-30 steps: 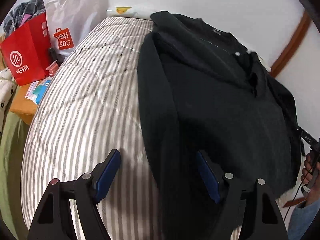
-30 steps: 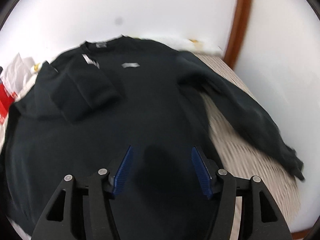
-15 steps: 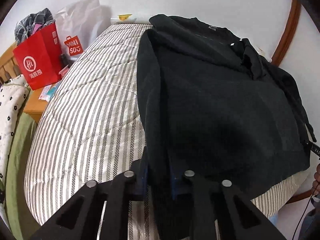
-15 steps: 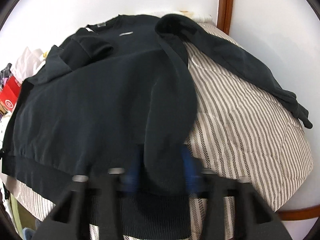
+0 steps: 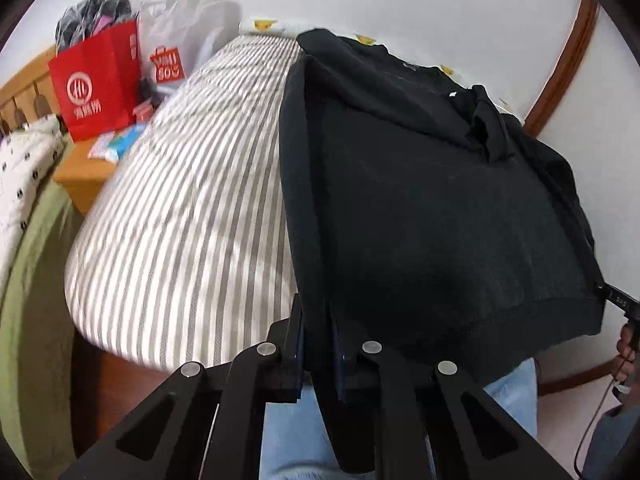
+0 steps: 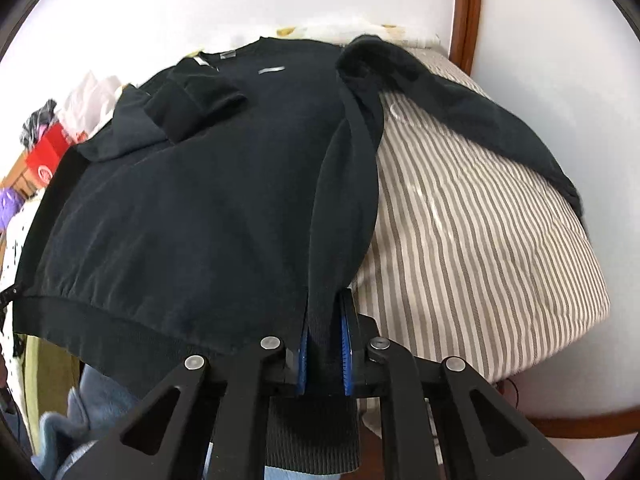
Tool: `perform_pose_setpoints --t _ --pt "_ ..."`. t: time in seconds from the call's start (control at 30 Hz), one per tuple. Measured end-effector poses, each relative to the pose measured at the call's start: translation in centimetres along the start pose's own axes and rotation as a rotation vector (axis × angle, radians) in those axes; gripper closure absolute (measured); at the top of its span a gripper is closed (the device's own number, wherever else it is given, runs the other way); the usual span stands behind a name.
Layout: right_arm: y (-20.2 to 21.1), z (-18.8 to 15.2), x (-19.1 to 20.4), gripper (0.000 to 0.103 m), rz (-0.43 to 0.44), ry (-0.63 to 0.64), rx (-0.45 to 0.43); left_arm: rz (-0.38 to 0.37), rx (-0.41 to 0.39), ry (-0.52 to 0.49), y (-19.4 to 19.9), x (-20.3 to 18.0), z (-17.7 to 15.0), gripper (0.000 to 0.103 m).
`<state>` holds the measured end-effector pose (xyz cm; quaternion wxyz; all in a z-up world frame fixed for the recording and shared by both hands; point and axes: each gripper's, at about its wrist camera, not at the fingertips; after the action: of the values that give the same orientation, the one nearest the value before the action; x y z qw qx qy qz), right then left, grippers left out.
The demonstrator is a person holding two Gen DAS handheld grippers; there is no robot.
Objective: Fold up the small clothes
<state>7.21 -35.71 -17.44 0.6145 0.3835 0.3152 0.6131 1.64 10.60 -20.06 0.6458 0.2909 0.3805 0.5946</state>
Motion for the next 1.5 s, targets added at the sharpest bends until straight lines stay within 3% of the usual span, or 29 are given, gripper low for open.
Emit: perform_pose_setpoints --t 0.1,0.2,0.27,0.3,0.37,0.4,0.47,0.53,0.73,1.03,1.1,1.13,1.17,1.2,1.23,1.27,1.5 --pt "0.5 0.5 1.0 0.086 -0.089 0.052 -0.024 -0.002 0.01 -0.004 -0.2 0.3 -0.5 0.088" --pt "2.4 1.5 1.8 0.073 -0.141 0.056 -0.093 -0.027 0.015 0.013 0.0 1.0 -0.2 0.085" --pt "3.5 2.7 2.6 0.065 -0.155 0.07 -0.142 -0.001 0.009 0.017 0.4 1.2 0.4 0.081" --pt "4.1 3.3 3.4 0.063 -0.151 0.088 -0.169 0.016 -0.004 0.012 0.6 1.3 0.8 0.08" --pt "4.8 5.2 5.5 0.05 -0.114 0.119 -0.22 0.035 -0.023 0.007 0.9 1.5 2.2 0.067" --pt "4.9 5.9 6.8 0.048 -0.093 0.132 -0.234 0.039 -0.029 0.009 0.9 1.7 2.8 0.063" --pt "4.5 7.5 9.5 0.046 -0.047 0.163 -0.259 0.044 -0.051 0.009 0.9 2.0 4.3 0.047" --pt "3.5 9.3 12.6 0.046 -0.001 0.197 -0.283 0.051 -0.074 0.004 0.8 2.0 5.8 0.042" --pt "-1.8 12.8 20.5 0.045 0.08 0.284 -0.247 0.038 -0.067 0.003 -1.0 1.9 9.2 0.042" --pt "-11.3 15.9 24.5 0.04 -0.038 0.302 -0.146 0.04 -0.042 0.015 -5.2 2.4 13.0 0.041" --pt "-12.9 16.5 24.4 0.041 -0.101 0.309 -0.122 0.039 -0.03 0.023 -6.3 2.5 13.8 0.041" --pt "-13.4 16.7 24.3 0.049 -0.124 0.309 -0.123 0.04 -0.026 0.026 -6.6 2.5 14.0 0.041" --pt "-13.5 17.0 23.9 0.064 -0.135 0.311 -0.126 0.042 -0.025 0.028 -6.9 2.5 14.3 0.041" --pt "-13.3 17.3 23.5 0.07 -0.128 0.31 -0.134 0.047 -0.027 0.029 -7.1 2.5 14.5 0.041" --pt "-12.9 17.5 23.0 0.089 -0.116 0.295 -0.148 0.051 -0.029 0.028 -7.3 2.6 14.7 0.041" --pt "-12.2 17.9 22.0 0.096 -0.112 0.267 -0.17 0.056 -0.031 0.025 -7.5 2.6 14.8 0.041" --pt "-9.9 20.2 13.8 0.095 -0.16 0.125 -0.21 0.079 -0.037 0.008 -8.0 2.7 15.6 0.041"
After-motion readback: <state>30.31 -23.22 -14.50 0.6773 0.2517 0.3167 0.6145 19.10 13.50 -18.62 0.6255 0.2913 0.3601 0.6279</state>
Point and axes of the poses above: each gripper's, at about its wrist camera, not at the fingertips, and y roughly against the way its jaws point, x to its left, z to its top, and after that the axes turned 6 degrees about -y, right-handed
